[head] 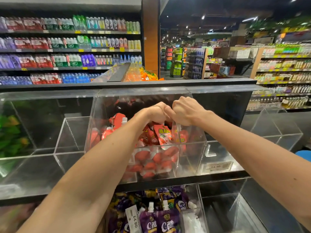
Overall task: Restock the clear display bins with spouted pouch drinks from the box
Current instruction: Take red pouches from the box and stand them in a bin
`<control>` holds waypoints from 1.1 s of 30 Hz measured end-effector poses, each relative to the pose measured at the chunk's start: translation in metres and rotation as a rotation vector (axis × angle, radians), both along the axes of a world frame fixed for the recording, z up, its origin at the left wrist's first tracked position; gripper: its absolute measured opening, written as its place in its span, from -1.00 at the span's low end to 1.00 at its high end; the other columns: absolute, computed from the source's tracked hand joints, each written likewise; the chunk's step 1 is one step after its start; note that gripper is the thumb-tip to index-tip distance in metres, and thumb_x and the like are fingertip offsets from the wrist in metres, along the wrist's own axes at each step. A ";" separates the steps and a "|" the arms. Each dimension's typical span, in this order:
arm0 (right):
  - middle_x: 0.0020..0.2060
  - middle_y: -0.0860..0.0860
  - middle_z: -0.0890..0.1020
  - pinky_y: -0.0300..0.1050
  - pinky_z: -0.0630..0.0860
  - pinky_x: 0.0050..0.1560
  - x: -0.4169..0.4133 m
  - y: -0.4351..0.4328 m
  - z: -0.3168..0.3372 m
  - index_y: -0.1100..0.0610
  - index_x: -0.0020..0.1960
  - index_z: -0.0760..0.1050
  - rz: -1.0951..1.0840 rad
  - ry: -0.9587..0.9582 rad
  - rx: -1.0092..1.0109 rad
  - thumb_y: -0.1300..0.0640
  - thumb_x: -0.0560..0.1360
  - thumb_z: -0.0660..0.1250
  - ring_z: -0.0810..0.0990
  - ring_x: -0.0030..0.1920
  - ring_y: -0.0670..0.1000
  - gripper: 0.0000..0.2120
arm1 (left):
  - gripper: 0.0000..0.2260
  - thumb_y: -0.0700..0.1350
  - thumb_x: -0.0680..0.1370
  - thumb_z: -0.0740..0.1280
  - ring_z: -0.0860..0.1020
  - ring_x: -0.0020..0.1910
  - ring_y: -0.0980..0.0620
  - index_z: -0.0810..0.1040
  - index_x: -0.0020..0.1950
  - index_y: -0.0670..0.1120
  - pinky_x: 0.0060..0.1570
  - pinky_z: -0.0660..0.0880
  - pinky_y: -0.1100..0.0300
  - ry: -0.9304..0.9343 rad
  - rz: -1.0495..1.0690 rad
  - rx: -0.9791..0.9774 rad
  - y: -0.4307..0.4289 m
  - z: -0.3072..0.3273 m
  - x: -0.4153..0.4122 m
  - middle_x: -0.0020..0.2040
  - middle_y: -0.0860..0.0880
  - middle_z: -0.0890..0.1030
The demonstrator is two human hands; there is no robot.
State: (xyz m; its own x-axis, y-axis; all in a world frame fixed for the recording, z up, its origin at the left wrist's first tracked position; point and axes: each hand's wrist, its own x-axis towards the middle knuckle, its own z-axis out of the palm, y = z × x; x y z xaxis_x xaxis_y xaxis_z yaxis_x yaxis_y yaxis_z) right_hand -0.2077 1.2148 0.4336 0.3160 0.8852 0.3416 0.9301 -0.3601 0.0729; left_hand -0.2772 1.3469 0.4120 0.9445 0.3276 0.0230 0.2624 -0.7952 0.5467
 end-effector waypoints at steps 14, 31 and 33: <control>-0.11 0.09 0.68 0.00 0.51 0.03 -0.076 -0.068 -0.039 0.21 -0.14 0.65 0.058 -0.015 0.671 0.01 0.53 0.27 0.59 0.02 0.14 -0.70 | -0.83 -0.18 0.55 0.42 0.57 -0.27 0.13 0.65 -0.07 0.12 -0.23 0.50 0.26 -0.748 0.137 -0.245 -0.056 -0.010 -0.133 -0.24 0.03 0.63; -0.16 0.03 0.67 0.00 0.54 -0.05 -0.145 -0.494 -0.315 0.12 -0.13 0.62 -0.978 0.668 0.844 0.10 0.47 0.39 0.64 -0.11 0.10 -0.91 | -0.96 0.01 0.46 0.38 0.56 -0.27 0.28 0.59 -0.11 0.14 -0.18 0.50 0.31 -0.195 -0.432 -0.676 -0.478 -0.248 -0.052 -0.28 0.19 0.65; -0.13 0.07 0.67 -0.11 0.44 -0.07 -0.134 -0.559 -0.328 0.15 -0.08 0.62 -1.119 0.717 0.814 0.18 0.50 0.41 0.62 -0.08 0.11 -0.96 | -0.97 -0.01 0.45 0.37 0.56 -0.24 0.27 0.56 -0.14 0.11 -0.15 0.47 0.39 -0.071 -0.538 -0.719 -0.556 -0.266 -0.023 -0.31 0.17 0.62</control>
